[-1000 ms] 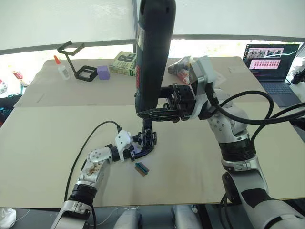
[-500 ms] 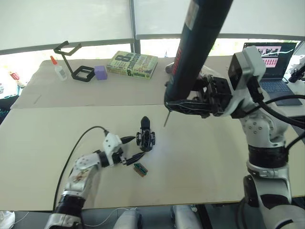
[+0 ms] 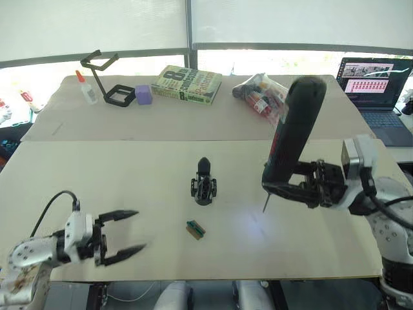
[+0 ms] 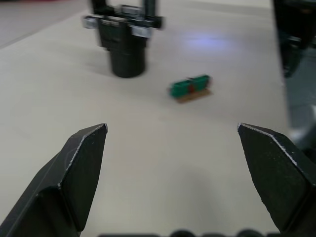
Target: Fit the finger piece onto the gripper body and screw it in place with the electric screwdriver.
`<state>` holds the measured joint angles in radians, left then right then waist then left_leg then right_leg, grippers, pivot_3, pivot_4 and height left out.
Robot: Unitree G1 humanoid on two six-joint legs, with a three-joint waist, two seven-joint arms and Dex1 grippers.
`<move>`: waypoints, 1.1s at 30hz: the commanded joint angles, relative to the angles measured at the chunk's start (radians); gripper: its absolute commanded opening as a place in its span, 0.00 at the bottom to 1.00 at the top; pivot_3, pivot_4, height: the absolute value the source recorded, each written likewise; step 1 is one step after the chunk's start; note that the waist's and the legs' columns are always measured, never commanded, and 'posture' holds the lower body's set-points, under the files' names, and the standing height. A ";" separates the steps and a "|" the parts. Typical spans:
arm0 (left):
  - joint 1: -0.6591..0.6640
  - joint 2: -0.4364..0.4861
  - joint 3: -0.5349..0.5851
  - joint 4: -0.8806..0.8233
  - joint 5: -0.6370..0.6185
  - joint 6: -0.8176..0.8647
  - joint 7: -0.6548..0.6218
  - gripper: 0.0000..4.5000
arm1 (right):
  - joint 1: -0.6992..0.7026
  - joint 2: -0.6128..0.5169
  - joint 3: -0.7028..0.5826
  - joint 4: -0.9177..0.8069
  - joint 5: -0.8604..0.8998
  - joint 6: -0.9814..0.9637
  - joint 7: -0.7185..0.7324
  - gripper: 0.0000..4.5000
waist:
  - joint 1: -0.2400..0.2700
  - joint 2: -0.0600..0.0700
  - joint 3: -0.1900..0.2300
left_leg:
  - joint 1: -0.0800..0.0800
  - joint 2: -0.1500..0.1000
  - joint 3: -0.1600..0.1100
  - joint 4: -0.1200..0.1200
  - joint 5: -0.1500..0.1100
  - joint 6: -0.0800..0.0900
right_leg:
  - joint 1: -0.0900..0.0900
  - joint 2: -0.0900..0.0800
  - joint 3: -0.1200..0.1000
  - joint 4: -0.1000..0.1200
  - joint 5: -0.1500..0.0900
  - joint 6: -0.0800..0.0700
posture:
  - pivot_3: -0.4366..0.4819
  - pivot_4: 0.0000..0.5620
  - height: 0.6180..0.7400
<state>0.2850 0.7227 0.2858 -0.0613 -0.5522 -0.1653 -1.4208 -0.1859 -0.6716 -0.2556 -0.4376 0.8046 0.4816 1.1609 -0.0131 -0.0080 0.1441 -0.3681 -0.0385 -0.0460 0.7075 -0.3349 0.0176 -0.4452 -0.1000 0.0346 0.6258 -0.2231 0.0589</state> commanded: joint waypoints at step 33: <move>-0.280 -0.071 -0.356 -0.074 0.189 0.202 0.218 0.99 | -0.277 0.443 0.557 0.214 -0.321 -0.349 0.010 0.43 | -0.007 0.001 0.004 | 0.014 0.001 0.001 -0.004 0.002 -0.002 | 0.007 0.008 -0.002 0.003 0.003 -0.004 | 0.48 0.27 1.00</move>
<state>0.0123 0.6526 -0.0692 -0.1348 -0.3558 0.0427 -1.2011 -0.4395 -0.2390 0.3208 -0.1929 0.4648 0.1650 1.1689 -0.0197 -0.0069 0.1480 -0.3543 -0.0371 -0.0445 0.7032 -0.3329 0.0145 -0.4384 -0.0924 0.0324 0.6294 -0.2200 0.0554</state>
